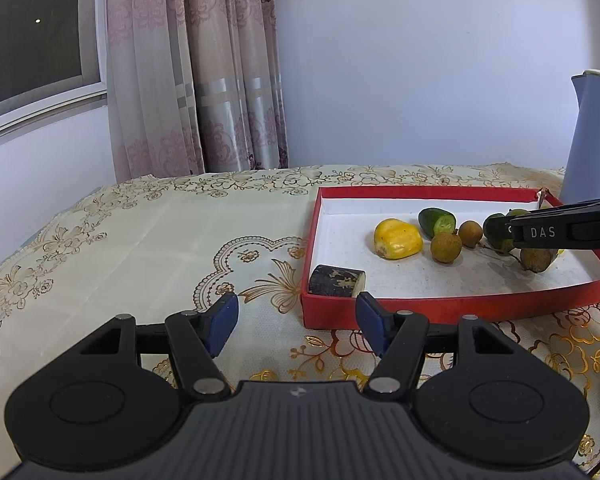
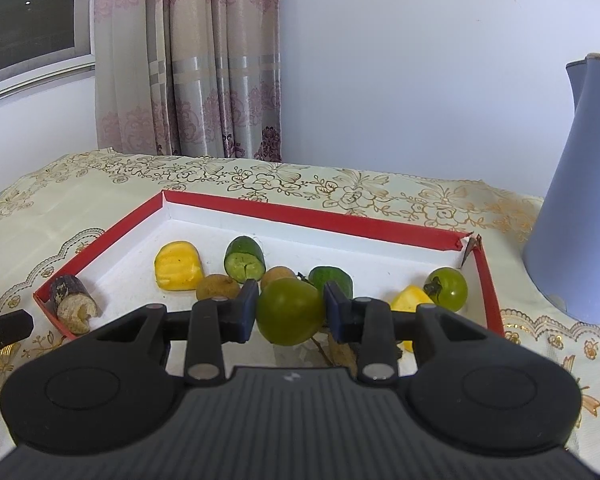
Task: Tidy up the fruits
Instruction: 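Carry the green round fruit into the red tray and open the right tool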
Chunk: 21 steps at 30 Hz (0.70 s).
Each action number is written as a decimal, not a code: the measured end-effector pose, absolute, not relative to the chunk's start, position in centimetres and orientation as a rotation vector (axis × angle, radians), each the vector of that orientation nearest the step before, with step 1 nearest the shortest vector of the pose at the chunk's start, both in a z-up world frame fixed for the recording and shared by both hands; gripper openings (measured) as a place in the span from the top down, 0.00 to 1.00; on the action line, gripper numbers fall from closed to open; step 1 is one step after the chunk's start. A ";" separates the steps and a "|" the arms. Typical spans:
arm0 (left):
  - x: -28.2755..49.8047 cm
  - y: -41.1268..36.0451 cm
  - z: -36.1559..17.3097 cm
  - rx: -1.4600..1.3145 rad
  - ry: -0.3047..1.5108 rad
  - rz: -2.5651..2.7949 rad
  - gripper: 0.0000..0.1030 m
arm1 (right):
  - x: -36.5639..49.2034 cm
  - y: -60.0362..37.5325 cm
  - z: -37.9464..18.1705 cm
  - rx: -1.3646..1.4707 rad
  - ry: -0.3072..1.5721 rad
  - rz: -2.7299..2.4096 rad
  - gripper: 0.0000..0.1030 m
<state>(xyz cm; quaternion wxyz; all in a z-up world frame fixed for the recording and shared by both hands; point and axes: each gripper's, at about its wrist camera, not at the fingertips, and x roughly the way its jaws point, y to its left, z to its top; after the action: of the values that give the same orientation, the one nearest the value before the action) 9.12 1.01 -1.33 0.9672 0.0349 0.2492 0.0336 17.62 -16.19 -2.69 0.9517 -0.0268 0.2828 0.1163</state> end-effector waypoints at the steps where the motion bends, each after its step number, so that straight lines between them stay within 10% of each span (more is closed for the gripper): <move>1: 9.2 1.0 -1.4 0.070 0.504 0.068 0.38 | 17.7 -16.2 -2.7 -0.053 0.576 0.232 0.68; 21: 9.1 1.0 -1.3 0.073 0.500 0.065 0.37 | 18.1 -16.3 -3.0 -0.064 0.568 0.206 0.67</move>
<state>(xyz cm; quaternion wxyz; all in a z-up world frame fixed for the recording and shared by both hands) 9.14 0.96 -1.33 0.9677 0.0361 0.2475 0.0322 18.14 -16.32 -3.05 0.9542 -0.0316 0.2797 0.1014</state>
